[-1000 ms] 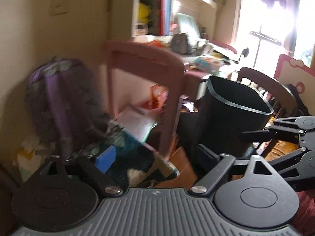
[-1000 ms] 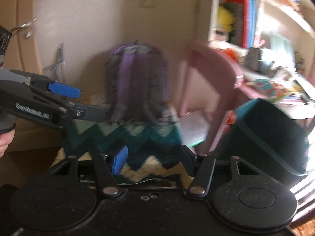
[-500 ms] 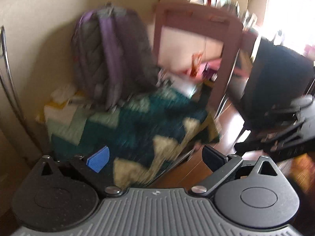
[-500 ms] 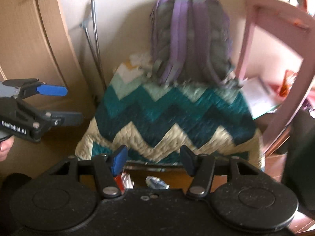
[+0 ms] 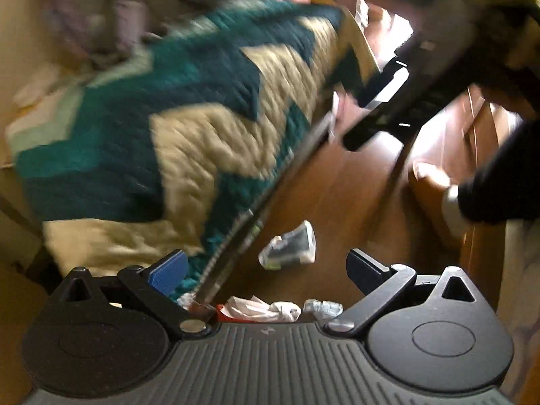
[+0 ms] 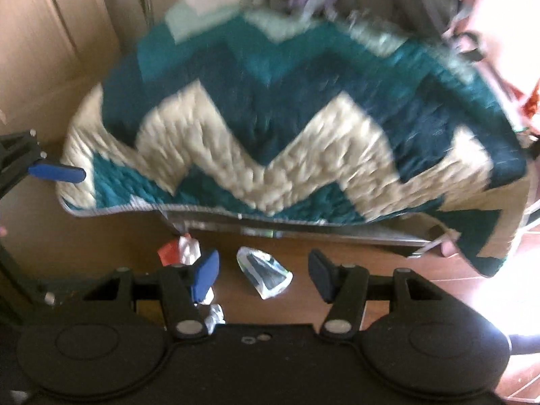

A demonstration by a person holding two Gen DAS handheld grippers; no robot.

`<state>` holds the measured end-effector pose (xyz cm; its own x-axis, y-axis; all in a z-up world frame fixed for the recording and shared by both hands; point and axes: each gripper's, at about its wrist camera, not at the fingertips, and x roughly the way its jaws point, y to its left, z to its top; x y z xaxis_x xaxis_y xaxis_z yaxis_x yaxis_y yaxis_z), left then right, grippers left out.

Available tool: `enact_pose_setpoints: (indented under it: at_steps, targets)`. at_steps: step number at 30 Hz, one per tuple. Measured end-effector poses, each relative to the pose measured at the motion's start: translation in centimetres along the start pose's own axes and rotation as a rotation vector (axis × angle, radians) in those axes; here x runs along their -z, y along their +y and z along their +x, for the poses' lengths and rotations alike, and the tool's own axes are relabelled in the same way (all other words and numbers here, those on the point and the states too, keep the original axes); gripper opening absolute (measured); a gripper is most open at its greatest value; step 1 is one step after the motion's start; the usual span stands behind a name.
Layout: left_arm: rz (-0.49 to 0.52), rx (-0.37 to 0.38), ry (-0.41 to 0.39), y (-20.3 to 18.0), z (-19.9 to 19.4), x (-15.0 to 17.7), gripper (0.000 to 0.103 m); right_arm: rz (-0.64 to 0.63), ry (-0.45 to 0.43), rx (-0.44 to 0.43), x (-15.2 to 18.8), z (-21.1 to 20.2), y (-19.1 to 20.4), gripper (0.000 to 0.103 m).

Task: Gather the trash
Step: 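Lower both tools back toward the trash on the floor, then grasp the grey plastic bag with the left tool while the right grasps the clear wrapper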

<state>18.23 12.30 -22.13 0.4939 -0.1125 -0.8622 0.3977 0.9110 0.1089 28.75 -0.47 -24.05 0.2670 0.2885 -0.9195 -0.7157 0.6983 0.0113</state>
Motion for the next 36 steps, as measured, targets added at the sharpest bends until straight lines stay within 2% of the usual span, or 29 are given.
enact_pose_setpoints:
  at_steps: [6, 14, 17, 21, 25, 33, 36]
  targets:
    - [0.093, 0.086, 0.07, -1.7, 6.5, 2.1, 0.101, -0.073, 0.088, -0.022, 1.1, 8.4, -0.2, 0.058]
    - [0.12, 0.186, 0.226, -4.3, 15.2, 6.8, 0.101, -0.227, 0.191, -0.052, 2.6, 17.7, -0.3, 0.058]
    - [0.071, 0.256, 0.291, -5.1, 18.3, 8.2, 0.101, -0.312, 0.209, -0.065, 3.4, 20.5, 0.4, 0.058]
    - [-0.073, 0.325, 0.37, -5.5, 22.2, 9.3, 0.101, -0.385, 0.22, -0.097, 4.0, 23.5, 0.7, 0.058]
    - [-0.156, 0.346, 0.393, -6.2, 24.9, 10.2, 0.101, -0.436, 0.243, -0.109, 4.6, 26.4, 1.0, 0.057]
    - [-0.155, 0.331, 0.45, -8.1, 28.6, 11.9, 0.099, -0.437, 0.271, -0.106, 5.4, 30.1, 1.1, 0.056]
    - [-0.139, 0.323, 0.473, -8.7, 29.5, 12.2, 0.083, -0.43, 0.274, -0.094, 5.8, 31.0, 0.9, 0.055]
